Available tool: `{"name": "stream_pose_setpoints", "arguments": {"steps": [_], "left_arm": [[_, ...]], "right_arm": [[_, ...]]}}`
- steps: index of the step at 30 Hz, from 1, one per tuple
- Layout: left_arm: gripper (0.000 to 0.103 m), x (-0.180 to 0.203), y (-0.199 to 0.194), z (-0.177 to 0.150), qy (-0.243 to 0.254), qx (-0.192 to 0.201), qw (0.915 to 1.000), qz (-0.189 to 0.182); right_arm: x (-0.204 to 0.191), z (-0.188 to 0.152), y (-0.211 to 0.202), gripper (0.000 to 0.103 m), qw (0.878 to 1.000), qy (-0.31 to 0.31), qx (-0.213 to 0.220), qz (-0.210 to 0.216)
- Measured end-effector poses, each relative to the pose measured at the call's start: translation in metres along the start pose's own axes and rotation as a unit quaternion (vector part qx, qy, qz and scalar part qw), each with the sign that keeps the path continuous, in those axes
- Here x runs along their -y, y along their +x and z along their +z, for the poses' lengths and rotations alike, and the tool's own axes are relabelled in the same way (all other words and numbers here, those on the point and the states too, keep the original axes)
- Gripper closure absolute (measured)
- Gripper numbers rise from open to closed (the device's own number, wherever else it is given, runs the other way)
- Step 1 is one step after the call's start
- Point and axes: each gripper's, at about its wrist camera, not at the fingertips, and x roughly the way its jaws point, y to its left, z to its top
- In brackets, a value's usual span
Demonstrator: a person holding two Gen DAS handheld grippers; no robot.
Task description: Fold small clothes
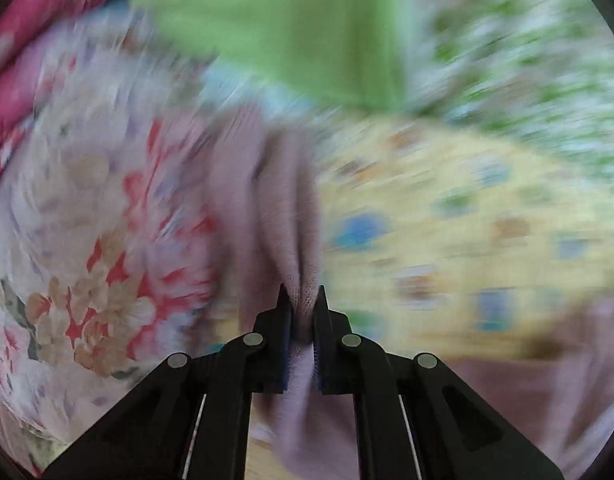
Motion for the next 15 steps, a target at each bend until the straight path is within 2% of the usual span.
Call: {"name": "stream_pose_setpoints", "arguments": {"steps": [2,4,5,6,8,9,10,11,12,14,15], "left_arm": [[0.097,0.028,-0.056,-0.002,0.018,0.054,0.9955,-0.077],[0.096,0.064,-0.115,-0.012,0.046,0.097,0.9803,-0.166],[0.096,0.081,-0.136,-0.017,0.058,0.111,0.9710,-0.204],[0.095,0.106,-0.166,-0.032,0.079,0.125,0.9531,-0.264],[0.078,0.151,-0.190,-0.053,0.123,0.112,0.9316,-0.323],[0.068,0.183,-0.195,-0.072,0.162,0.100,0.9231,-0.334],[0.043,0.200,-0.195,-0.085,0.183,0.095,0.9221,-0.327],[0.035,0.215,-0.190,-0.101,0.201,0.087,0.9233,-0.316],[0.035,0.226,-0.181,-0.116,0.215,0.071,0.9247,-0.306],[0.035,0.224,-0.167,-0.133,0.219,0.040,0.9264,-0.303],[0.035,0.214,-0.157,-0.141,0.216,0.027,0.9310,-0.293]], "right_arm": [[0.001,0.002,-0.006,0.042,1.000,0.007,0.012,0.001],[-0.001,0.003,-0.012,0.042,1.000,0.010,0.023,-0.001],[-0.002,0.003,-0.013,0.042,1.000,0.011,0.027,-0.001],[-0.004,0.003,-0.015,0.042,0.999,0.014,0.031,0.000],[-0.007,0.002,-0.016,0.042,0.999,0.020,0.036,0.005],[-0.008,0.001,-0.016,0.042,0.999,0.023,0.036,0.006],[-0.009,0.000,-0.015,0.042,0.999,0.027,0.037,0.008],[-0.010,-0.001,-0.014,0.042,0.999,0.028,0.035,0.009],[-0.010,-0.002,-0.012,0.042,0.999,0.029,0.031,0.008],[-0.009,-0.004,-0.008,0.042,0.999,0.033,0.022,0.005],[-0.008,-0.005,-0.007,0.042,0.999,0.033,0.022,0.007]]}}
